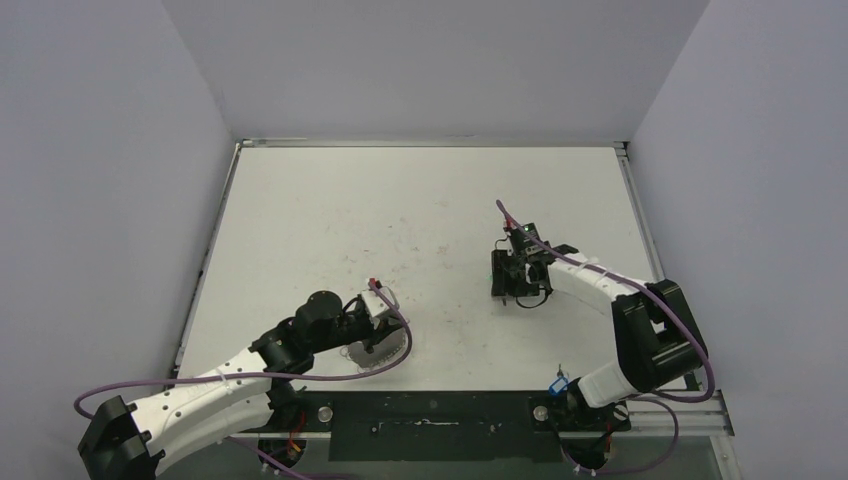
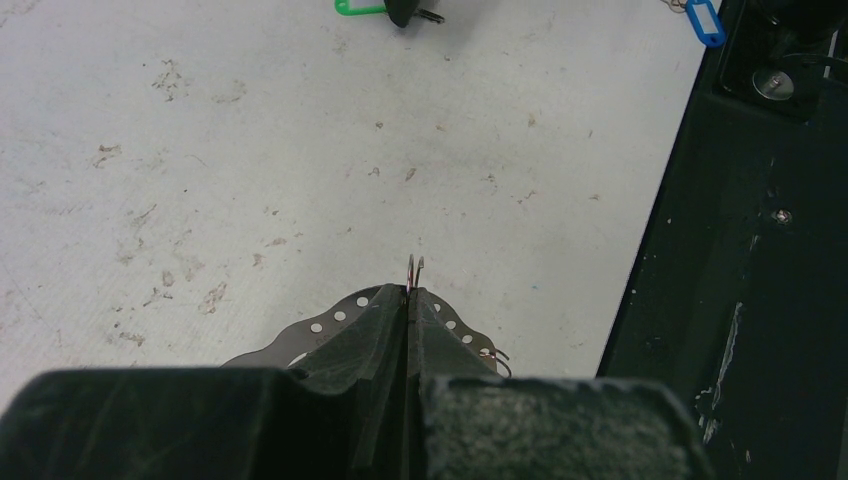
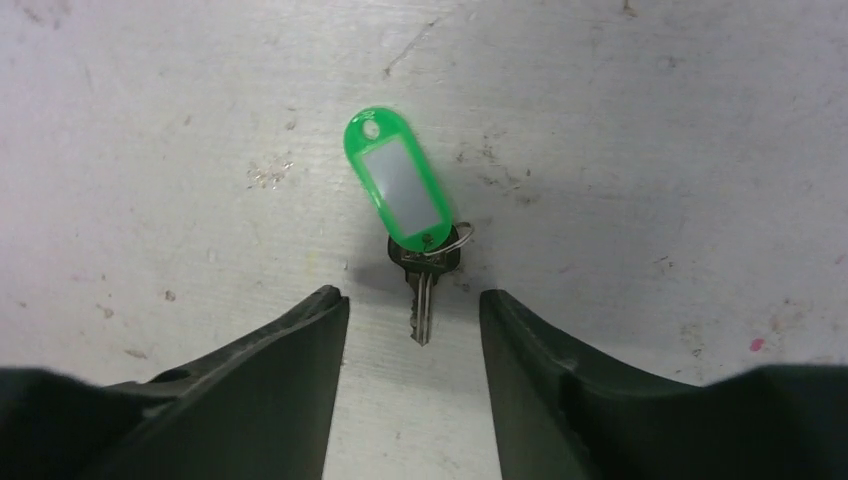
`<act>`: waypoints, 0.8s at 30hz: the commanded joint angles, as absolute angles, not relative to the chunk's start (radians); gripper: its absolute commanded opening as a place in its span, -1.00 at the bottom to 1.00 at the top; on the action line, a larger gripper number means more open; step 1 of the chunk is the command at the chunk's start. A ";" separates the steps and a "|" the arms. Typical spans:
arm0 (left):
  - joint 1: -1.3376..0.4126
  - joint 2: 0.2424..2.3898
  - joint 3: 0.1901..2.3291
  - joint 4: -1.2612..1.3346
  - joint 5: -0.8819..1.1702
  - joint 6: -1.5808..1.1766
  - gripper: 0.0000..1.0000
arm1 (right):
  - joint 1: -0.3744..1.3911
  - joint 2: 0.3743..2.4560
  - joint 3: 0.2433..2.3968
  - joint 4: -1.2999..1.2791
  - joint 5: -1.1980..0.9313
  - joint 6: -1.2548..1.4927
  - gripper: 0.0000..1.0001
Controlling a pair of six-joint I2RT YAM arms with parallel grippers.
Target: Put the keys on the keyring
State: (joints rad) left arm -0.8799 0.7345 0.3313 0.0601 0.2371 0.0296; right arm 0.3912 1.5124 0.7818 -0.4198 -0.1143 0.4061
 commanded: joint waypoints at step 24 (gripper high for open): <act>-0.876 0.692 0.340 0.066 0.236 0.029 -1.00 | 0.401 1.583 0.921 -0.446 -0.019 0.420 -0.55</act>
State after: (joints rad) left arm -0.8799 0.7177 0.3313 0.0498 0.2367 0.0299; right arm 0.3943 1.5669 0.8703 -0.4469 -0.0704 0.4011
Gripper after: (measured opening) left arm 0.009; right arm 0.232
